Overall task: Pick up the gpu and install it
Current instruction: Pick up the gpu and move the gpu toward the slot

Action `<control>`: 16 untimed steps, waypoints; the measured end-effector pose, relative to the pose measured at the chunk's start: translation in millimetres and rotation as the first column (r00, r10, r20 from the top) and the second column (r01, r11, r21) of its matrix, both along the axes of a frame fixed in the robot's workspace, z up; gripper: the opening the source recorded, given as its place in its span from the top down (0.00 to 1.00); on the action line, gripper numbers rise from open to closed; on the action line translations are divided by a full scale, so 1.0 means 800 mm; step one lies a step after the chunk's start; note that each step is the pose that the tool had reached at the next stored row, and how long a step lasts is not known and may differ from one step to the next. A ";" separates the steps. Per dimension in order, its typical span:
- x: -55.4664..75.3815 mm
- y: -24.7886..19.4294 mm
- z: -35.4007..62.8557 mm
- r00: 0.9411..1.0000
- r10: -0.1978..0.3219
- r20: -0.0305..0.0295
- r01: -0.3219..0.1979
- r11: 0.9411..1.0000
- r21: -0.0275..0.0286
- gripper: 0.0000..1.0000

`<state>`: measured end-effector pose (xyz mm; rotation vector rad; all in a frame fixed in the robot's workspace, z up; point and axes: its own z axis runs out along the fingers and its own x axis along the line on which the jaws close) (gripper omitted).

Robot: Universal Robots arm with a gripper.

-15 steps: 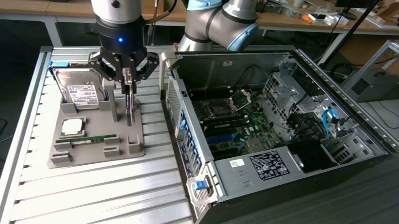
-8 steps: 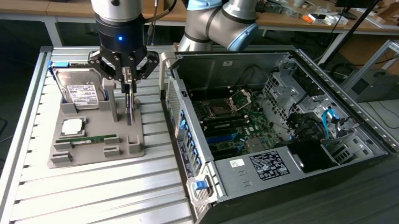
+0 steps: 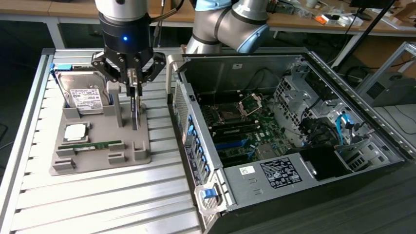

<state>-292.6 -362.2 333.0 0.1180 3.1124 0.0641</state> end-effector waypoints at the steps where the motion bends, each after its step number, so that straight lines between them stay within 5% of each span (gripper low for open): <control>1: 0.000 0.0000 0.000 1.000 0.000 0.000 0.000 1.000 0.000 0.73; 16: 0.000 0.0000 0.006 1.000 0.000 0.000 0.000 1.000 0.000 0.73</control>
